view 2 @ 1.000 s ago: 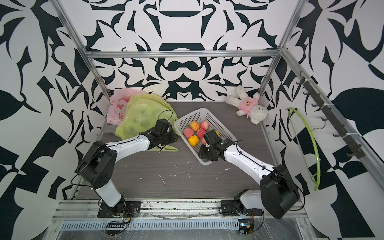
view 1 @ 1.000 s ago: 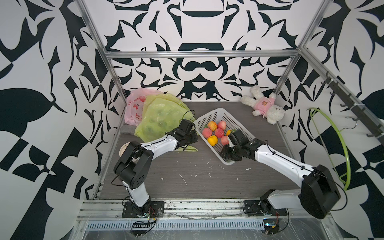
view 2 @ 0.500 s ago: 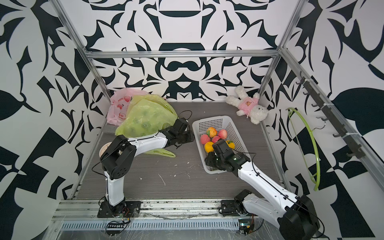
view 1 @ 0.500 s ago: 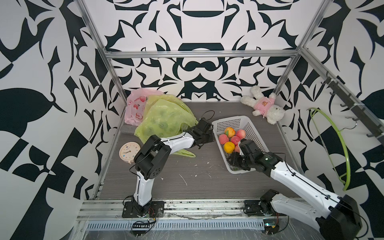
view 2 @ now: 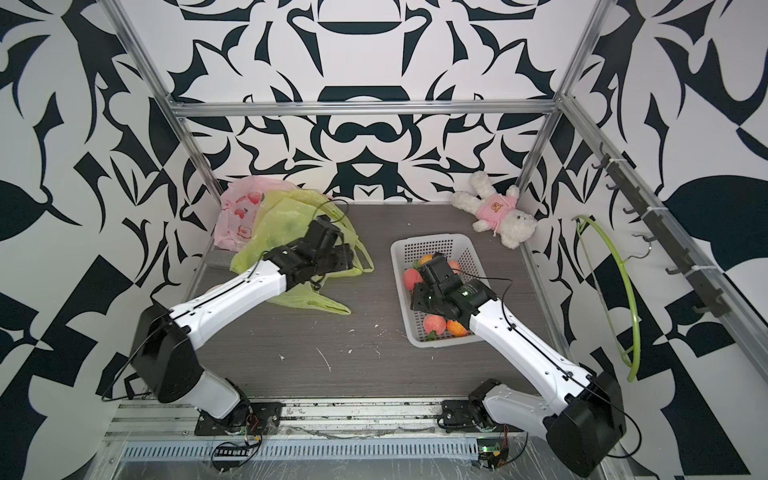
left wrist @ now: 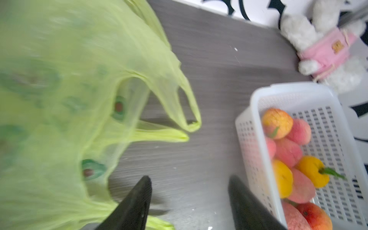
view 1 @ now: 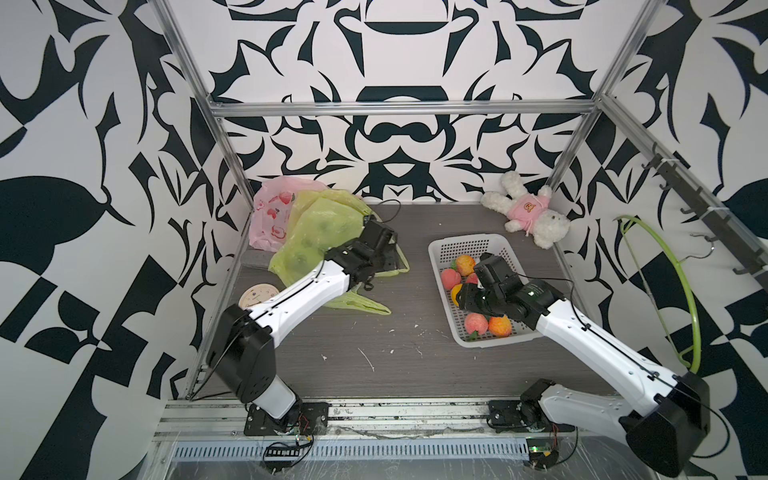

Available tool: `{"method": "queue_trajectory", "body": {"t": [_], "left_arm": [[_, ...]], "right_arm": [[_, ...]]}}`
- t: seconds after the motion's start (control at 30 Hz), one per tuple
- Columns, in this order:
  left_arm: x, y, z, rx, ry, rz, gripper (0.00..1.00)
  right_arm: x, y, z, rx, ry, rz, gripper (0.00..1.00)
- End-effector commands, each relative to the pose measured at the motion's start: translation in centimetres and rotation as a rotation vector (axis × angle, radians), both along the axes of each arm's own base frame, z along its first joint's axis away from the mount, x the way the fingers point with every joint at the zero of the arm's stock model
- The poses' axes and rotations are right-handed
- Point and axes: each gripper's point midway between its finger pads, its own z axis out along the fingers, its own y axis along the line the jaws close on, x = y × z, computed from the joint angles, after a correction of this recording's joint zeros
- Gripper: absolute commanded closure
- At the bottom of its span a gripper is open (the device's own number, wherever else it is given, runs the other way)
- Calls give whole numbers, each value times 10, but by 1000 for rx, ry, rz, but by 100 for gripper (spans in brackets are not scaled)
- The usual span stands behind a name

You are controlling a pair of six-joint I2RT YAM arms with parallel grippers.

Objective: Place the peach into a plastic bag & tie a knot
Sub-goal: Move the basket to the center of the board, then pick up the plastic bag at the center of the board.

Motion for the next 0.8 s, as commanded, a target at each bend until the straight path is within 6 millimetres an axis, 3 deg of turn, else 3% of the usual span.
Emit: {"method": "queue_trajectory", "body": {"t": [0.0, 0.13, 0.37, 0.77], "left_arm": [[-9, 70, -42, 251, 146, 48, 32], [0, 96, -68, 394, 245, 29, 31], [29, 82, -99, 467, 299, -54, 28], [69, 97, -141, 634, 342, -61, 27]], "right_arm": [[15, 21, 19, 60, -89, 91, 40], [25, 34, 22, 85, -96, 125, 36], [31, 50, 19, 117, -82, 173, 32], [28, 49, 16, 122, -84, 184, 31]]}}
